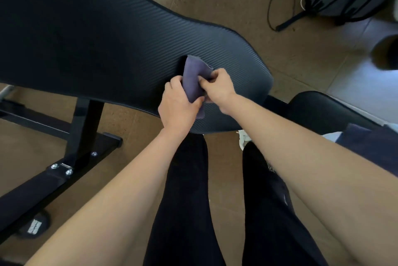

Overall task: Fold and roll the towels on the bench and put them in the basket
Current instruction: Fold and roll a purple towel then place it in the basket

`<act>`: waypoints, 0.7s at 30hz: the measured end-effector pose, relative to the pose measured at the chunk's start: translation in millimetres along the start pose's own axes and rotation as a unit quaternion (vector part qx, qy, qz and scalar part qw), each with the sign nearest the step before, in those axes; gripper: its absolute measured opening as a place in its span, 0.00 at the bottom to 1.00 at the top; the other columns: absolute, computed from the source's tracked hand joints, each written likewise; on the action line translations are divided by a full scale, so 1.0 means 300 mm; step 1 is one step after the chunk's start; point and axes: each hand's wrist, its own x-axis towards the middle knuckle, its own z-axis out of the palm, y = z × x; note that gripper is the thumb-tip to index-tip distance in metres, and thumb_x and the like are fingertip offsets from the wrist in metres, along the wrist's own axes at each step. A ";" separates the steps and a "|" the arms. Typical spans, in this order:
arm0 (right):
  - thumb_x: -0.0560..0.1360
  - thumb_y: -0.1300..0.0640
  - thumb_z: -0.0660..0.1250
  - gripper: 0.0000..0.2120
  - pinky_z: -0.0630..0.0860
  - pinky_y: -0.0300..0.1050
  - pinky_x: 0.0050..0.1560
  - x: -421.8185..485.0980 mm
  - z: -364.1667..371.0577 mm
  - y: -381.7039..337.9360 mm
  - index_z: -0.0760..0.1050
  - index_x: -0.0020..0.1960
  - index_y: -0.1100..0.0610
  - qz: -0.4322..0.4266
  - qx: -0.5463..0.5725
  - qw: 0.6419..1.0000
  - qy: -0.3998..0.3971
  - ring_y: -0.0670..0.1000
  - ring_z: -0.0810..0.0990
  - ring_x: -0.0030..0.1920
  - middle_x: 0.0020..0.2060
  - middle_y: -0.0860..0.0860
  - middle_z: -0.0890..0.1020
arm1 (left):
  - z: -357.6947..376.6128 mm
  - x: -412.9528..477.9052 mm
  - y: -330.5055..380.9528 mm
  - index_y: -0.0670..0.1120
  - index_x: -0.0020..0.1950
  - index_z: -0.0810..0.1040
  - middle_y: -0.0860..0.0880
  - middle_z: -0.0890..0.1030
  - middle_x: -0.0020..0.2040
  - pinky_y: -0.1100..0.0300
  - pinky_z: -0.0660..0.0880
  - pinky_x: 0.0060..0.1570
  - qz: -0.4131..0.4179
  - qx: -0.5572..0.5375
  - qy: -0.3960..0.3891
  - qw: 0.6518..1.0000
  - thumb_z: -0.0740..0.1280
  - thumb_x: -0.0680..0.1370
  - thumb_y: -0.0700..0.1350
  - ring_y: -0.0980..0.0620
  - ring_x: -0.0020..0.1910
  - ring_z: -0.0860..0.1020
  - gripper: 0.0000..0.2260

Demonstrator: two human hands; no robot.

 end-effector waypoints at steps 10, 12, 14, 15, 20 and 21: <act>0.77 0.49 0.73 0.22 0.84 0.54 0.55 -0.125 -0.215 0.142 0.70 0.67 0.53 -0.014 0.139 0.988 -0.066 0.53 0.84 0.56 0.58 0.52 0.82 | 0.001 -0.094 0.122 0.47 0.64 0.74 0.52 0.81 0.54 0.51 0.81 0.53 0.029 -0.123 -0.119 0.985 0.75 0.77 0.49 0.53 0.51 0.81 0.19; 0.74 0.43 0.75 0.34 0.82 0.55 0.60 -0.187 -0.329 0.155 0.67 0.74 0.53 0.006 0.193 0.979 -0.068 0.52 0.83 0.59 0.60 0.51 0.82 | 0.015 -0.152 0.221 0.46 0.65 0.74 0.51 0.82 0.56 0.53 0.82 0.55 0.035 -0.188 -0.152 0.970 0.75 0.77 0.47 0.54 0.53 0.82 0.19; 0.72 0.38 0.74 0.38 0.79 0.57 0.65 -0.271 -0.464 0.167 0.69 0.75 0.56 0.028 0.270 0.956 -0.108 0.54 0.82 0.61 0.63 0.52 0.83 | 0.043 -0.225 0.350 0.46 0.65 0.75 0.49 0.83 0.58 0.53 0.82 0.56 0.037 -0.255 -0.179 0.950 0.75 0.78 0.47 0.53 0.55 0.83 0.18; 0.75 0.39 0.72 0.33 0.78 0.56 0.66 -0.321 -0.541 0.172 0.73 0.72 0.58 0.018 0.293 0.948 -0.123 0.55 0.83 0.62 0.62 0.53 0.83 | 0.064 -0.269 0.421 0.47 0.63 0.76 0.48 0.84 0.57 0.52 0.82 0.56 0.043 -0.280 -0.186 0.941 0.76 0.77 0.47 0.52 0.55 0.84 0.17; 0.81 0.52 0.69 0.17 0.81 0.53 0.63 -0.512 -0.954 0.254 0.78 0.66 0.59 -0.067 0.400 0.911 -0.070 0.56 0.84 0.60 0.60 0.58 0.85 | 0.218 -0.513 0.804 0.48 0.60 0.78 0.45 0.85 0.57 0.50 0.82 0.57 0.084 -0.344 -0.244 0.903 0.75 0.74 0.48 0.47 0.56 0.85 0.16; 0.81 0.53 0.69 0.16 0.80 0.55 0.64 -0.537 -1.039 0.279 0.78 0.65 0.59 -0.082 0.407 0.909 -0.045 0.56 0.84 0.60 0.59 0.59 0.85 | 0.251 -0.563 0.881 0.48 0.61 0.77 0.45 0.85 0.57 0.52 0.82 0.56 0.095 -0.345 -0.257 0.898 0.75 0.74 0.47 0.48 0.56 0.85 0.17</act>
